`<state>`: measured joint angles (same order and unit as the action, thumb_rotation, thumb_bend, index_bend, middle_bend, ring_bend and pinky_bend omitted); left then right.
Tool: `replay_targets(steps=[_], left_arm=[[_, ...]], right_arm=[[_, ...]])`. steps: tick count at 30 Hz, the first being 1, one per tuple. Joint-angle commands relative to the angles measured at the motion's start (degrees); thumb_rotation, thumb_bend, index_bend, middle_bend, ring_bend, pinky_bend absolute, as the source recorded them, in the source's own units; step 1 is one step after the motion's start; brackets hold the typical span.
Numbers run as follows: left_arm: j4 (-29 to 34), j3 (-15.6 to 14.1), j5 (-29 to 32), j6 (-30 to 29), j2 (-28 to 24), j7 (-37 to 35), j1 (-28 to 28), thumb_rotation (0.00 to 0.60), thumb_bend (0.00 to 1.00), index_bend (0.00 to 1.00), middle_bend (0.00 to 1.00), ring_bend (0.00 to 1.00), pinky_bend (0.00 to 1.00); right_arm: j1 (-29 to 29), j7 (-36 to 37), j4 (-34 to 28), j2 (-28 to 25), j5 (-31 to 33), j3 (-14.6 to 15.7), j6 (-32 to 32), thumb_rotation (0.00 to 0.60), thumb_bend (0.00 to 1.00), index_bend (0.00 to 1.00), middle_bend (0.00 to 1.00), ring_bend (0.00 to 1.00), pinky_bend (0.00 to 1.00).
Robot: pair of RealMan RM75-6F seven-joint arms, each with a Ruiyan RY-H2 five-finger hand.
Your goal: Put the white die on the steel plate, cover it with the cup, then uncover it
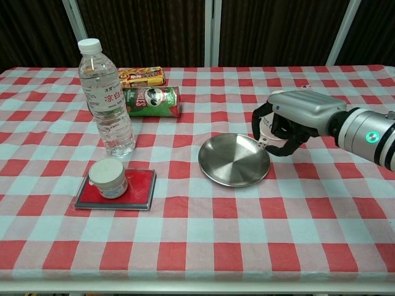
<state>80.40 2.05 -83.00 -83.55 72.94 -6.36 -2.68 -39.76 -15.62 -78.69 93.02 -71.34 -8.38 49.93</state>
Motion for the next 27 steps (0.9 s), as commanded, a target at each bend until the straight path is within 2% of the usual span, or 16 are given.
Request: replay_targets(steps=[1, 5, 9, 12, 14, 15, 18, 22, 27], left_arm=[[-0.02, 0.01, 0.12, -0.05, 0.0, -0.03, 0.09, 0.6, 0.07, 0.2, 0.19, 0.1, 0.08], [-0.14, -0.08, 0.34, 0.07, -0.03, -0.32, 0.27, 0.6, 0.07, 0.2, 0.19, 0.1, 0.08], [-0.45, -0.17, 0.43, 0.11, 0.23, -0.6, 0.41, 0.6, 0.07, 0.2, 0.19, 0.1, 0.08], [-0.66, -0.12, 0.4, 0.02, 0.35, -1.02, 0.46, 0.6, 0.07, 0.2, 0.19, 0.1, 0.08], [-0.86, -0.12, 0.26, -0.02, 0.42, -1.72, 0.48, 0.6, 0.07, 0.2, 0.19, 0.1, 0.08], [-0.95, -0.12, 0.18, -0.06, 0.43, -1.82, 0.47, 0.6, 0.07, 0.2, 0.19, 0.1, 0.08], [-1.15, -0.21, -0.11, -0.2, 0.53, -1.98, 0.48, 0.6, 0.07, 0.2, 0.19, 0.1, 0.08], [-1.31, -0.22, -0.31, -0.66, 0.58, -2.32, 0.69, 0.6, 0.07, 0.2, 0.19, 0.1, 0.08], [-1.16, -0.37, -0.7, -0.71, 0.49, -2.22, 0.65, 0.6, 0.07, 0.2, 0.19, 0.1, 0.08]], right_arm=[[-2.23, -1.37, 2.39, 2.65, 1.13, -0.37, -2.46, 0.6, 0.28, 0.59, 0.94, 0.89, 0.93], [-3.91, -3.79, 5.05, 5.36, 3.48, -0.51, -4.34, 0.6, 0.28, 0.51, 0.94, 0.87, 0.93], [-4.2, -5.03, 4.18, 5.16, 4.55, -0.23, -4.53, 0.6, 0.28, 0.39, 0.9, 0.82, 0.93], [-3.06, -3.67, 0.64, 3.02, 3.55, -0.24, -2.24, 0.6, 0.27, 0.23, 0.75, 0.69, 0.91], [-1.42, -0.12, -2.41, 0.84, 2.13, -0.62, 0.31, 0.6, 0.27, 0.15, 0.6, 0.54, 0.82], [-0.68, 1.64, -3.67, -0.33, 1.31, -0.71, 1.35, 0.6, 0.27, 0.13, 0.53, 0.48, 0.75], [1.76, 6.56, -7.29, -4.67, -2.11, -0.79, 5.44, 0.6, 0.25, 0.11, 0.44, 0.37, 0.62], [5.07, 10.47, -10.12, -10.76, -4.34, -1.32, 10.86, 0.6, 0.25, 0.14, 0.42, 0.32, 0.53], [6.46, 14.22, -9.56, -14.32, -0.79, -3.37, 11.03, 0.6, 0.25, 0.17, 0.4, 0.27, 0.43]])
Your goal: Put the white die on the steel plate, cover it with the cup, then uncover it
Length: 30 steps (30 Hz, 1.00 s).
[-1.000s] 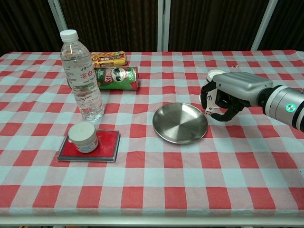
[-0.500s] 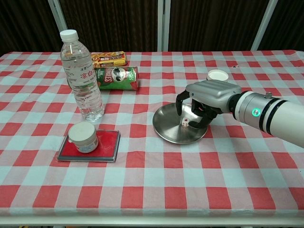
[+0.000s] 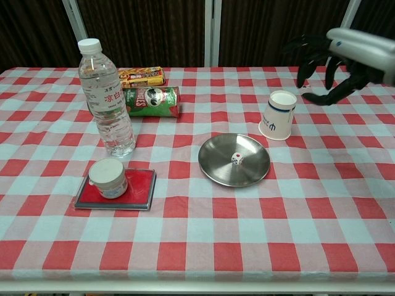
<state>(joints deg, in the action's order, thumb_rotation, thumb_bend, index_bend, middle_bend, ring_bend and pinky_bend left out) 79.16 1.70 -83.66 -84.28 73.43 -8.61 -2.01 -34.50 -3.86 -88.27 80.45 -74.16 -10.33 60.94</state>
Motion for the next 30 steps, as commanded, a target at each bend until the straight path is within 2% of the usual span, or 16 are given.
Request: replay_targets(steps=[1, 4, 6, 8, 15, 20, 27, 30], left_arm=[[0.18, -0.02, -0.06, 0.03, -0.01, 0.14, -0.05, 0.6, 0.07, 0.2, 0.19, 0.1, 0.08], [0.6, -0.04, -0.15, 0.15, -0.14, 0.65, -0.17, 0.6, 0.07, 0.2, 0.19, 0.1, 0.08], [0.93, 0.03, -0.16, 0.09, -0.25, 0.96, -0.2, 0.6, 0.07, 0.2, 0.19, 0.1, 0.08], [1.3, 0.08, -0.05, 0.14, -0.45, 1.28, -0.22, 0.6, 0.07, 0.2, 0.19, 0.1, 0.08], [2.48, 0.2, 0.19, 0.19, -1.16, 2.23, -0.26, 0.6, 0.07, 0.2, 0.19, 0.1, 0.08], [3.02, 0.28, 0.31, 0.2, -1.49, 2.58, -0.28, 0.6, 0.07, 0.2, 0.19, 0.1, 0.08], [3.57, 0.34, 0.42, 0.21, -1.8, 3.05, -0.31, 0.6, 0.07, 0.2, 0.19, 0.1, 0.08], [3.62, 0.28, 0.49, 0.24, -1.91, 2.98, -0.23, 0.6, 0.07, 0.2, 0.19, 0.1, 0.08]], right_arm=[[1.11, 3.17, 0.69, -1.75, 2.87, -1.7, -0.64, 0.6, 0.25, 0.17, 0.39, 0.25, 0.41], [-0.22, 4.64, 4.0, -0.78, 6.98, -2.21, -5.61, 0.6, 0.19, 0.15, 0.28, 0.13, 0.27], [-1.58, 6.73, 6.26, 0.43, 10.04, -2.66, -10.28, 0.6, 0.14, 0.08, 0.18, 0.03, 0.17], [-2.7, 10.04, 9.08, 2.24, 11.47, -3.28, -13.76, 0.6, 0.12, 0.06, 0.16, 0.0, 0.14], [-5.05, 21.42, 19.33, 8.65, 9.52, -4.74, -19.38, 0.6, 0.12, 0.06, 0.16, 0.0, 0.12], [-5.9, 32.34, 25.1, 11.62, 6.6, -5.91, -22.31, 0.6, 0.12, 0.08, 0.18, 0.01, 0.11], [-7.51, 37.89, 31.03, 15.01, 2.7, -4.8, -23.97, 0.6, 0.12, 0.12, 0.19, 0.01, 0.11], [-8.08, 38.96, 33.19, 16.54, 2.54, -5.07, -23.9, 0.6, 0.16, 0.22, 0.22, 0.02, 0.11]])
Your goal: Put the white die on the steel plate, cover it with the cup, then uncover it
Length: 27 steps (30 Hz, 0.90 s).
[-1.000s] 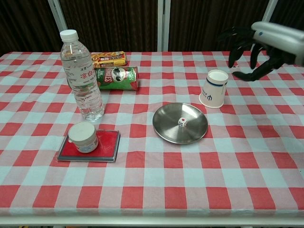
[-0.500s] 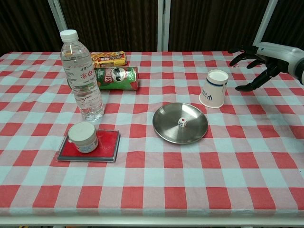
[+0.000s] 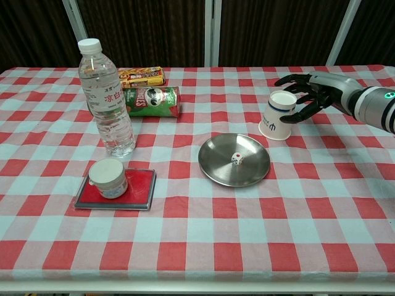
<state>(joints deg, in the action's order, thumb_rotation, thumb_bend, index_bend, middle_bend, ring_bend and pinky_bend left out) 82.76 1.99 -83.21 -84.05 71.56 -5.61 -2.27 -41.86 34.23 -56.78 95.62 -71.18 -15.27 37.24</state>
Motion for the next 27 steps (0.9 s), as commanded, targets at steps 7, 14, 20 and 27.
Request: replay_targets(steps=[7, 14, 20, 27], left_arm=[[0.05, -0.09, 0.32, -0.05, -0.09, -0.23, 0.31, 0.6, 0.07, 0.2, 0.19, 0.1, 0.08], [-0.02, -0.1, 0.05, -0.12, -0.21, -0.63, 0.27, 0.6, 0.07, 0.2, 0.19, 0.1, 0.08], [-0.01, -0.23, -0.08, -0.27, -0.16, -0.64, 0.4, 0.6, 0.07, 0.2, 0.19, 0.1, 0.08], [-0.42, -0.49, 0.04, -0.32, 0.02, -1.36, 0.79, 0.6, 0.07, 0.2, 0.19, 0.1, 0.08]], right_arm=[[-0.98, 2.42, 0.97, 1.36, -1.79, -0.47, 1.61, 0.6, 0.27, 0.5, 0.26, 0.04, 0.11], [1.32, 1.22, -13.31, -5.56, -10.45, 2.76, 10.4, 0.6, 0.27, 0.52, 0.28, 0.04, 0.11], [0.61, -1.75, -19.79, -6.9, -14.29, 6.58, 10.36, 0.6, 0.27, 0.52, 0.29, 0.04, 0.1], [-0.55, -4.54, -17.09, -3.03, -12.65, 8.05, 8.17, 0.6, 0.27, 0.52, 0.29, 0.04, 0.09]])
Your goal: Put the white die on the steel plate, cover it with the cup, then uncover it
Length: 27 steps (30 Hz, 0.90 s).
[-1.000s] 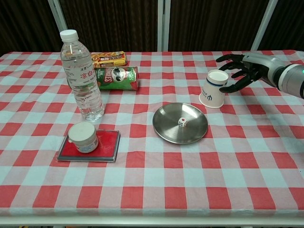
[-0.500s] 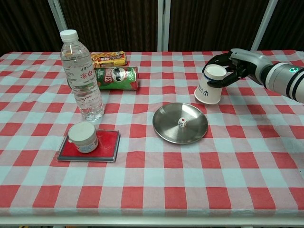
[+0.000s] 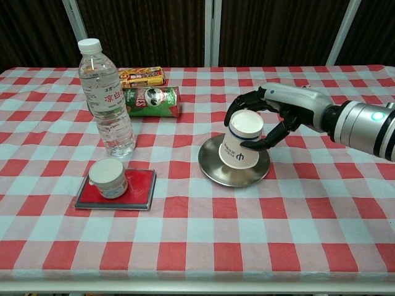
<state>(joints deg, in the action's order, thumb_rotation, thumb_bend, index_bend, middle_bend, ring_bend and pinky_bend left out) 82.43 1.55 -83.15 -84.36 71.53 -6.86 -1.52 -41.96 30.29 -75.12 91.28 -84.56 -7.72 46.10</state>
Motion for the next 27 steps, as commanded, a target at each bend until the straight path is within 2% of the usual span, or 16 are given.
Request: replay_targets(steps=[1, 10, 16, 19, 24, 27], left_arm=[[-0.14, -0.03, -0.02, -0.01, 0.07, -0.17, 0.05, 0.6, 0.07, 0.2, 0.19, 0.1, 0.08], [-0.63, -0.02, 0.0, 0.31, 0.31, -0.6, -0.04, 0.6, 0.07, 0.2, 0.19, 0.1, 0.08], [-0.64, -0.03, 0.15, 0.25, 0.24, -0.79, 0.14, 0.6, 0.07, 0.2, 0.19, 0.1, 0.08], [-0.67, -0.13, 0.21, 0.39, 0.22, -0.8, 0.21, 0.6, 0.07, 0.2, 0.19, 0.1, 0.08], [-0.73, -0.07, 0.14, 0.55, 0.29, -0.64, 0.06, 0.6, 0.07, 0.2, 0.19, 0.1, 0.08], [-0.67, -0.04, 0.05, 0.56, 0.25, -0.49, -0.02, 0.6, 0.07, 0.2, 0.19, 0.1, 0.08]], right_arm=[[-0.52, -0.6, 1.68, 1.68, 0.91, 0.52, -0.72, 0.6, 0.27, 0.52, 0.29, 0.04, 0.09], [-1.8, -0.46, 4.75, 4.03, 2.01, 0.69, -2.1, 0.6, 0.27, 0.52, 0.29, 0.04, 0.09], [-2.0, -1.51, 9.34, 6.75, 4.6, -1.13, -1.22, 0.6, 0.27, 0.52, 0.28, 0.04, 0.09], [-1.83, -0.83, 8.62, 6.4, 3.94, -0.88, -0.47, 0.6, 0.27, 0.52, 0.28, 0.04, 0.09], [-1.85, 2.72, 4.68, 4.04, 0.59, 1.33, -0.22, 0.6, 0.27, 0.52, 0.28, 0.04, 0.08], [-2.37, 2.76, 5.48, 4.01, 0.82, 1.33, -0.95, 0.6, 0.27, 0.52, 0.28, 0.04, 0.08]])
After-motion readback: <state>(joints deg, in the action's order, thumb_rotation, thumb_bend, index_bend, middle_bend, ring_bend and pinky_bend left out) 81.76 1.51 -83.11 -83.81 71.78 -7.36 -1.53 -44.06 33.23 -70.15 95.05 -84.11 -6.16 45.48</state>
